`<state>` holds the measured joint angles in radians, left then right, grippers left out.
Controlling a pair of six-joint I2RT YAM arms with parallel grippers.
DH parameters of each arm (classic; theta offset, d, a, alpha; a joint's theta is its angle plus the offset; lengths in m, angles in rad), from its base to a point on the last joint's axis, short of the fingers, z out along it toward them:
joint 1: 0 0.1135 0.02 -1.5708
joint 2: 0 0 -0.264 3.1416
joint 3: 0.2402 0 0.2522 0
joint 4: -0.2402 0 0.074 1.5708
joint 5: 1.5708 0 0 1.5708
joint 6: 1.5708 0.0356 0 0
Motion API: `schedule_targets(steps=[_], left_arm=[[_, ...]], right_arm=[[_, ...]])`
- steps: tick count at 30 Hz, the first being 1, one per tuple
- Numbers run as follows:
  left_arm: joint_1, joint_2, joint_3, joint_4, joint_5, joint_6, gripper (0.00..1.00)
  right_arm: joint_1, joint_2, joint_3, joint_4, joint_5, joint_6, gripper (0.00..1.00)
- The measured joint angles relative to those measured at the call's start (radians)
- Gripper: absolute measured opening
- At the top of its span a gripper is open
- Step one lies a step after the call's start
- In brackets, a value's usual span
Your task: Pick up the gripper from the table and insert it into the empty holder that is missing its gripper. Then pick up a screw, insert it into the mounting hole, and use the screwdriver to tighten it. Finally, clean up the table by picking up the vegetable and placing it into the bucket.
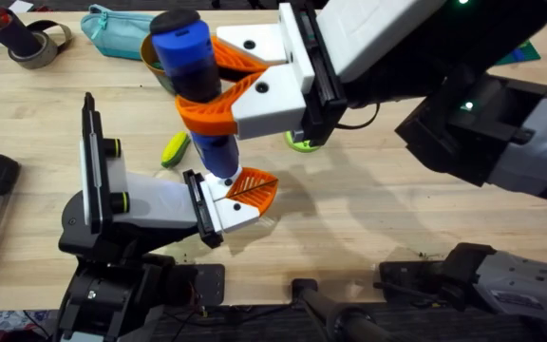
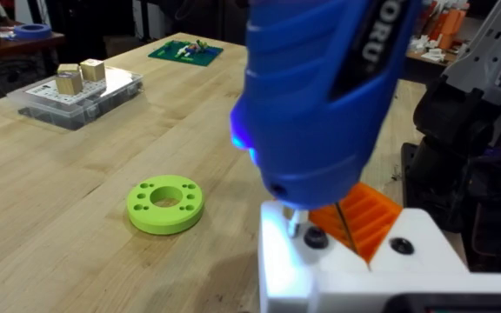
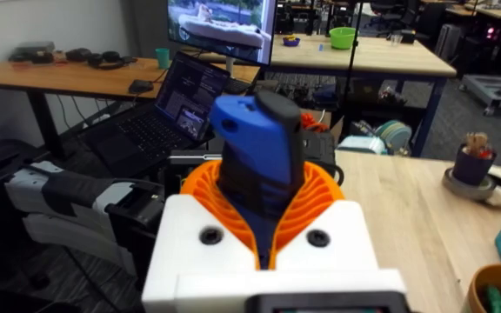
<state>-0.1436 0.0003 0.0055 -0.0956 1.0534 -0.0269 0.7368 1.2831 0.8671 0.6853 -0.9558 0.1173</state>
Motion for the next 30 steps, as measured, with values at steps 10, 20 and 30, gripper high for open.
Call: schedule_targets(steps=[10, 20, 30], left_arm=[[0.0, 0.0, 0.0, -0.002, 0.002, -0.004, 0.018], [0.0, 0.0, 0.0, -0.002, 0.001, -0.004, 0.018], [0.0, 0.0, 0.0, -0.002, 0.001, -0.004, 0.018]], right_arm=[[-0.006, 0.0, 0.0, 0.006, 0.0, 0.022, 0.046], [-0.109, 0.013, 0.157, -0.022, -0.077, 0.092, 0.047], [-0.123, 0.036, 0.26, -0.064, -0.141, 0.151, 0.048]])
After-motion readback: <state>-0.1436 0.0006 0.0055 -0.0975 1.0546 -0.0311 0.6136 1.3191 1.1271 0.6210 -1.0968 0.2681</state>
